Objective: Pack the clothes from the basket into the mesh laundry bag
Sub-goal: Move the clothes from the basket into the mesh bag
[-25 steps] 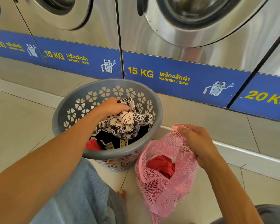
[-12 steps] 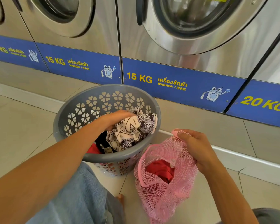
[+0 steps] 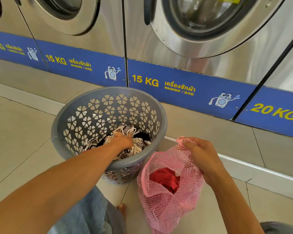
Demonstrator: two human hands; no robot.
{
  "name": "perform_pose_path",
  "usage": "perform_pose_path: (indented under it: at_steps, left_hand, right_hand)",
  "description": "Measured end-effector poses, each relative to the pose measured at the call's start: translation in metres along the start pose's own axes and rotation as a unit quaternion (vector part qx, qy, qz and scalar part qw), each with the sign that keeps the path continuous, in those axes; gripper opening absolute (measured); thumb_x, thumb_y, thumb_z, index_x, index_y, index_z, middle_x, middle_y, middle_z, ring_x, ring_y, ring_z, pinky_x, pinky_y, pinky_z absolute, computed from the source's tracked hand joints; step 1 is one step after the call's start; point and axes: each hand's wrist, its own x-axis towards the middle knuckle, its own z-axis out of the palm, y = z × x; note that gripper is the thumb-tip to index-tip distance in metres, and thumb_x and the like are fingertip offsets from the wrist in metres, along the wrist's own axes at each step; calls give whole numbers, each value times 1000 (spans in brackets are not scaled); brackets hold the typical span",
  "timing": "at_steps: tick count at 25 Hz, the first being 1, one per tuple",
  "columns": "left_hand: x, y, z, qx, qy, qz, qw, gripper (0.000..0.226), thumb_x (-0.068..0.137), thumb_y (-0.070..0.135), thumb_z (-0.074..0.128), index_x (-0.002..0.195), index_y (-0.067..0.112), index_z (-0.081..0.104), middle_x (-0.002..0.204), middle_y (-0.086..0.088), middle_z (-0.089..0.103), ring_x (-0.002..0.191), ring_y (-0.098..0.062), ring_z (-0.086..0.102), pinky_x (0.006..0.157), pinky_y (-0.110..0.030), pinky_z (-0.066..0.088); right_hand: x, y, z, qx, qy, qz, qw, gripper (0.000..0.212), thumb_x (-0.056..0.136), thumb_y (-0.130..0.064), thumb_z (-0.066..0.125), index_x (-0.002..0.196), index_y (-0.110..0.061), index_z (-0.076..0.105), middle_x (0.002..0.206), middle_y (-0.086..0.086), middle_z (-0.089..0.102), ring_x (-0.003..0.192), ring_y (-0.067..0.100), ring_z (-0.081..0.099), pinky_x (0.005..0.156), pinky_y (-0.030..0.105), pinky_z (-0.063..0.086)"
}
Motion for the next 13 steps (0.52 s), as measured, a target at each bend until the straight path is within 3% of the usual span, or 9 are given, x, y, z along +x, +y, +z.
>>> perform_pose_path:
  at_steps: [2, 4, 6, 8, 10, 13]
  left_hand:
    - [6, -2, 11, -30, 51, 7, 998, 38, 101, 3, 37, 139, 0, 44, 143, -22, 40, 115, -31, 53, 89, -34, 48]
    - [7, -3, 1, -87, 82, 21, 993, 29, 94, 4, 52, 122, 0, 56, 123, -16, 60, 100, -26, 59, 77, -30, 49]
    - [1, -11, -16, -112, 107, 32, 987, 40, 85, 21, 70, 118, 3, 56, 108, -10, 63, 93, -25, 59, 75, -33, 53]
    - [-8, -19, -37, -184, 145, 16, 972, 61, 78, 32, 77, 126, 5, 51, 111, -10, 62, 96, -25, 62, 80, -40, 56]
    - [-22, -24, -56, -327, 170, 20, 929, 70, 75, 31, 77, 135, 9, 47, 115, -7, 62, 97, -24, 62, 82, -42, 56]
    - [-62, -20, -85, -562, 186, 35, 805, 66, 80, 12, 71, 141, 12, 46, 110, 0, 59, 93, -22, 61, 77, -35, 52]
  right_hand:
    - [0, 0, -3, -2, 2, -6, 1000, 19, 91, -25, 67, 106, -20, 78, 103, 0, 77, 101, 24, 70, 97, 50, 54]
    - [-1, -1, -8, 2, 5, -9, 1000, 19, 91, -24, 67, 106, -20, 78, 102, 0, 77, 100, 23, 70, 96, 50, 54]
    - [-2, -4, -11, 12, 9, -10, 1000, 19, 92, -23, 66, 106, -19, 78, 101, -1, 77, 100, 23, 70, 96, 49, 54]
    - [-5, -7, -14, 22, 7, -14, 1000, 19, 92, -23, 66, 106, -18, 78, 101, -1, 77, 100, 23, 70, 96, 49, 54]
    - [-9, -10, -17, 31, 6, -16, 999, 18, 92, -23, 67, 105, -18, 78, 100, -3, 77, 99, 21, 70, 95, 47, 55]
    - [-16, -12, -25, 50, 8, -21, 998, 15, 92, -22, 66, 101, -19, 79, 96, -3, 78, 97, 21, 71, 92, 45, 57]
